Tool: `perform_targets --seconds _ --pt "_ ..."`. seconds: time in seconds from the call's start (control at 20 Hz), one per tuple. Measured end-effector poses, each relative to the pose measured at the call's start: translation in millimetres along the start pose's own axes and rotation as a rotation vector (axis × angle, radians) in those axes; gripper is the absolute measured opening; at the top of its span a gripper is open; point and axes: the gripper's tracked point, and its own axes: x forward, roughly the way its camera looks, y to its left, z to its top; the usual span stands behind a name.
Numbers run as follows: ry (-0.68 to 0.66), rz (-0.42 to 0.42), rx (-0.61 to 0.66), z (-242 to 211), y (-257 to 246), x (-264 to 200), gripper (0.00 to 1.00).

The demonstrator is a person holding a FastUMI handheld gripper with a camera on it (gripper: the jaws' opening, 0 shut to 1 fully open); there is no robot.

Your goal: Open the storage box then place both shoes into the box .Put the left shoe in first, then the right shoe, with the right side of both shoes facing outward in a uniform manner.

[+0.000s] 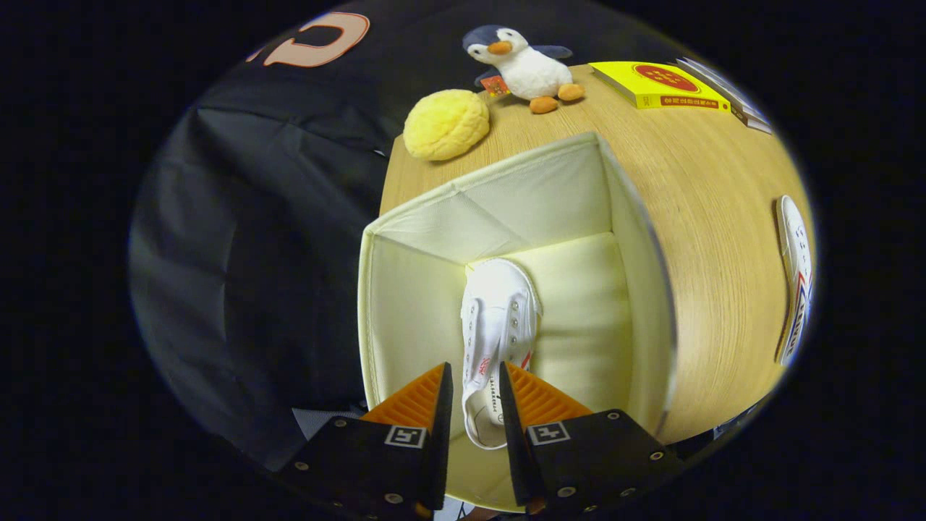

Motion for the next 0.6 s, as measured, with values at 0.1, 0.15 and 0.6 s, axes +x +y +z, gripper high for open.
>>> perform_targets --seconds 0.1,0.15,0.6 --pt "-0.027 0.067 -0.066 0.8 -0.2 -28.6 0.37" --pt "-0.05 0.087 -0.098 3.9 -4.5 -42.7 0.37" --pt "-0.284 -0.047 -0.197 39.2 -134.1 -130.5 0.78"
